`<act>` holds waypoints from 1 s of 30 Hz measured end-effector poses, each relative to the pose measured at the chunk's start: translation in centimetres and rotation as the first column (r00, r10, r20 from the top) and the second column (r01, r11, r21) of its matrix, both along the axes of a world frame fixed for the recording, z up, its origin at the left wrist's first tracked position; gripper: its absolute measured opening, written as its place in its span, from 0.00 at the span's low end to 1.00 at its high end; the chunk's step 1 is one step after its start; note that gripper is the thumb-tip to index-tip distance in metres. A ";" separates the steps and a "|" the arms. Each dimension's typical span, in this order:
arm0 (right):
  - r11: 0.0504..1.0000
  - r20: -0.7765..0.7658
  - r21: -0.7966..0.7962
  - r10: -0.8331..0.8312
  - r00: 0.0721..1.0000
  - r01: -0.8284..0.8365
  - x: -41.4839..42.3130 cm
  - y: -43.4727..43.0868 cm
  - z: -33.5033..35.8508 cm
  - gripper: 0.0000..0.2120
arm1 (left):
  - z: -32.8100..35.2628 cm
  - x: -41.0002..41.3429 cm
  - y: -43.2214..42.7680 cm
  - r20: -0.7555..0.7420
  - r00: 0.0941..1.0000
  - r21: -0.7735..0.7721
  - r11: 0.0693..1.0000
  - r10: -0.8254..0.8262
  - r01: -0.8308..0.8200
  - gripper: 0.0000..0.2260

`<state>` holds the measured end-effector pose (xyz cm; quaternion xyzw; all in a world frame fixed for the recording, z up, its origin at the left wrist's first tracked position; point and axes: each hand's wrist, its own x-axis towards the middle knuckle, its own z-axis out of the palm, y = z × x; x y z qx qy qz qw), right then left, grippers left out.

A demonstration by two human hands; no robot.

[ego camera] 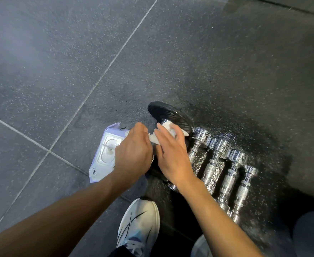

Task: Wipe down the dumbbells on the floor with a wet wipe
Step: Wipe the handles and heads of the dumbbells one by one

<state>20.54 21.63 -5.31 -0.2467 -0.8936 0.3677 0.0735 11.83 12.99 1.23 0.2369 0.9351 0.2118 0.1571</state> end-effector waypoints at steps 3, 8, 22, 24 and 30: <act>0.977 -0.036 -0.115 0.177 0.984 -0.180 0.2 0.1 0.3 0.20 | -0.2 -0.1 0.0 0.000 1.000 -0.003 1.000 0.013 -0.013 0.10; 0.905 -0.027 -0.387 0.180 0.983 -0.177 1.2 1.2 1.3 0.18 | -0.3 -0.3 0.0 0.003 1.000 -0.008 1.000 0.017 -0.016 0.10; 0.999 -0.261 -0.044 0.001 0.965 -0.012 1.4 1.9 0.4 0.22 | 0.1 0.0 0.0 -0.019 1.000 -0.003 1.000 0.000 0.000 0.08; 0.988 -0.259 -0.094 0.097 0.961 -0.125 1.2 1.3 0.9 0.19 | 0.0 -0.1 -0.1 -0.017 1.000 0.006 1.000 -0.002 0.002 0.08; 0.942 -0.194 -0.249 0.180 0.964 -0.226 1.2 1.5 1.4 0.16 | 0.0 -0.1 0.0 -0.007 1.000 0.000 1.000 0.011 -0.011 0.09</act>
